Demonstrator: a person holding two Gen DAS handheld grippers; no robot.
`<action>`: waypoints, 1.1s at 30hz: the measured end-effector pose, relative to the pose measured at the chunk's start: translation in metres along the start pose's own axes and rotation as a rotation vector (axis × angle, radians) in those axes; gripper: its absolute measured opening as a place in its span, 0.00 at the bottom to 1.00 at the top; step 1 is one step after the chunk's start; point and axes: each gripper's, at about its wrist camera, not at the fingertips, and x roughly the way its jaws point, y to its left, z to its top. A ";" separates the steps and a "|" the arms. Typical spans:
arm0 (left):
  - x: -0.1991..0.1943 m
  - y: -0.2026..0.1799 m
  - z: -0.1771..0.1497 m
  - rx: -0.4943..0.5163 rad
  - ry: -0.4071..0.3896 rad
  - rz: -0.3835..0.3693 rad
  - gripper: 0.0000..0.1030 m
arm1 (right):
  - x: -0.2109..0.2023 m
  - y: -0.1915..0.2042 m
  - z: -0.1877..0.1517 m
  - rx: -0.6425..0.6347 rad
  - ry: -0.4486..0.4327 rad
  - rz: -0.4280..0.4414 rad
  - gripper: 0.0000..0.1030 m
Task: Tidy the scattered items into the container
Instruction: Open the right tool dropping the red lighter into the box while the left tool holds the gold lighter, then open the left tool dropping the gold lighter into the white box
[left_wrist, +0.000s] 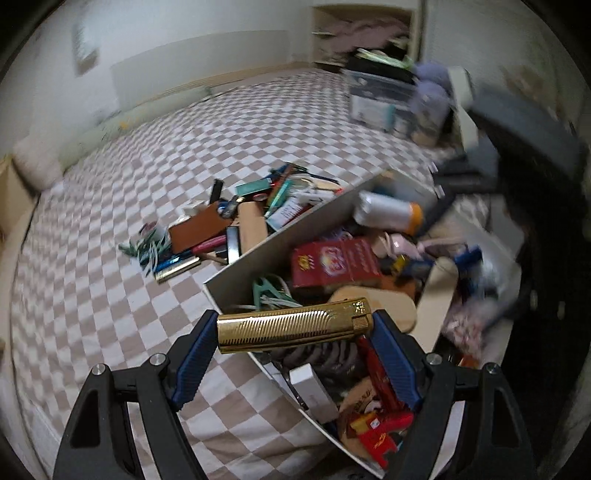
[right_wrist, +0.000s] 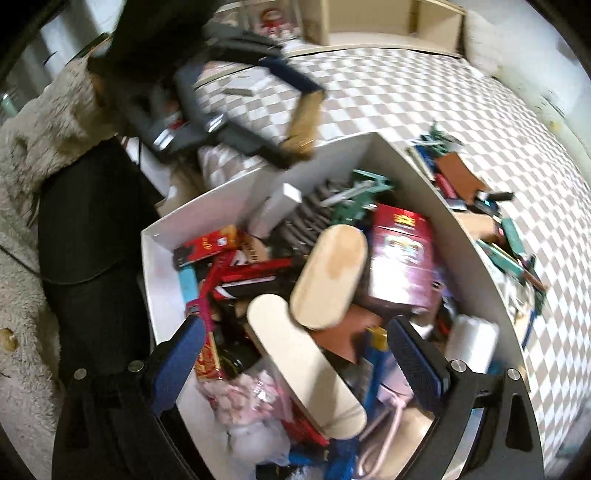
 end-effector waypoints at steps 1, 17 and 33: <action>0.000 -0.004 -0.001 0.021 0.002 -0.003 0.80 | -0.002 -0.003 -0.001 0.010 -0.006 -0.009 0.95; 0.018 -0.082 -0.027 0.453 0.254 -0.147 0.80 | -0.026 -0.049 -0.020 0.145 -0.071 -0.090 0.95; 0.029 -0.098 -0.038 0.549 0.377 -0.271 1.00 | -0.029 -0.046 -0.021 0.130 -0.078 -0.081 0.95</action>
